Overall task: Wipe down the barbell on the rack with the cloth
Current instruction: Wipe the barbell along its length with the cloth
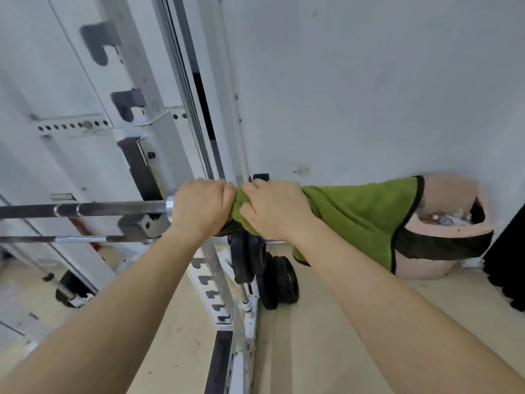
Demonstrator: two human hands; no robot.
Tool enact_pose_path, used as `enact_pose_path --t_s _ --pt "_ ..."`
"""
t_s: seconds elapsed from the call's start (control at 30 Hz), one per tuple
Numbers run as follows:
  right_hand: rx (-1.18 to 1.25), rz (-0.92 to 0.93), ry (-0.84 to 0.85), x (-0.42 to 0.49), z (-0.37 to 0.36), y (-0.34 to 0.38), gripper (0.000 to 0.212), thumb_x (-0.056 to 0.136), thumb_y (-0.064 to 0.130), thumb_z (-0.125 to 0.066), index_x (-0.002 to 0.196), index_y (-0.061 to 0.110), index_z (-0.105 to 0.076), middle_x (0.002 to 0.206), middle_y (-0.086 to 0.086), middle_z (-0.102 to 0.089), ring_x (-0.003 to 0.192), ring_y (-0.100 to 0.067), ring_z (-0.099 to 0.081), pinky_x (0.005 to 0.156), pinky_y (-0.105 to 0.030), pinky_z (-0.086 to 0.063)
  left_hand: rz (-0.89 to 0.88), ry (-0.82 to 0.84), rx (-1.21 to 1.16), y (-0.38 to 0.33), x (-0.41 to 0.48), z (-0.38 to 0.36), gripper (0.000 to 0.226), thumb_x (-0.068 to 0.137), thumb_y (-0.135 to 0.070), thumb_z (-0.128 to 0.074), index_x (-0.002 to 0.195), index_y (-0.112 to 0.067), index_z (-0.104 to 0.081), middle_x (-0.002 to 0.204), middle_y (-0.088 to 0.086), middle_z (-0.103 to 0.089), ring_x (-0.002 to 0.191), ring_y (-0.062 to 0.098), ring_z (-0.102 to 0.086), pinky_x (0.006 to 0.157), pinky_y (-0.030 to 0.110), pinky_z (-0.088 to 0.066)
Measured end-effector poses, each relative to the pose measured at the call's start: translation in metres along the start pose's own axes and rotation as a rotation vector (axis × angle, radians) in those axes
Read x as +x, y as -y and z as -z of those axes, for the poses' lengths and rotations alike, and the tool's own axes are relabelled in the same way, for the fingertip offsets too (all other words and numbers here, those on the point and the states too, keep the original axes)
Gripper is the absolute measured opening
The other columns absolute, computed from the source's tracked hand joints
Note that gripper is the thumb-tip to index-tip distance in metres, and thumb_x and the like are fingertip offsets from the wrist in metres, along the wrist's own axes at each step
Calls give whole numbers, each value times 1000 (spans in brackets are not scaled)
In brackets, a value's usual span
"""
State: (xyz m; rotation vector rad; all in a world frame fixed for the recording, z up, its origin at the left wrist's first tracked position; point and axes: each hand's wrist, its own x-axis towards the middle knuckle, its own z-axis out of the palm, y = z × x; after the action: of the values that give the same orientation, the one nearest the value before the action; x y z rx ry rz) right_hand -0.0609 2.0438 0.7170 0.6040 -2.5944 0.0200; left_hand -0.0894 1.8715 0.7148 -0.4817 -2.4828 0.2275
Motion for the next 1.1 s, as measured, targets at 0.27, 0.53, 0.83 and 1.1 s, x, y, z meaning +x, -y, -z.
enact_pose_path --t_s 0.27,0.53,0.83,1.1 --pt "-124 -181 -25 -66 13 -101 59 97 66 -15 117 35 -61 95 2 -70 83 -26 -65 70 -36 -45 183 -28 -124 -68 24 -1 49 98 -37 -25 65 -21 -57 59 0 -56 55 26 -52 51 31 -31" --pt "30 -330 274 -12 28 -72 53 102 39 -19 100 16 -67 112 -12 -67 87 -29 -53 75 -37 -38 3 -189 -239 -75 -6 -4 29 99 -29 -36 99 -19 -64 90 -4 -64 86 21 -56 81 35 -39" --pt "-170 -156 -195 -31 -20 -20 36 99 31 -36 93 9 -63 83 -10 -63 73 -32 -58 69 -42 -45 30 428 -79 -3 38 7 36 101 -28 -21 97 -14 -55 99 6 -61 93 32 -56 71 39 -41" --pt "-239 -419 -51 -88 17 -129 48 94 50 -31 92 17 -65 84 -9 -69 79 -34 -64 65 -38 -39 -41 51 -126 -114 40 21 25 97 -19 -43 72 -15 -45 65 2 -47 59 29 -52 50 34 -39"
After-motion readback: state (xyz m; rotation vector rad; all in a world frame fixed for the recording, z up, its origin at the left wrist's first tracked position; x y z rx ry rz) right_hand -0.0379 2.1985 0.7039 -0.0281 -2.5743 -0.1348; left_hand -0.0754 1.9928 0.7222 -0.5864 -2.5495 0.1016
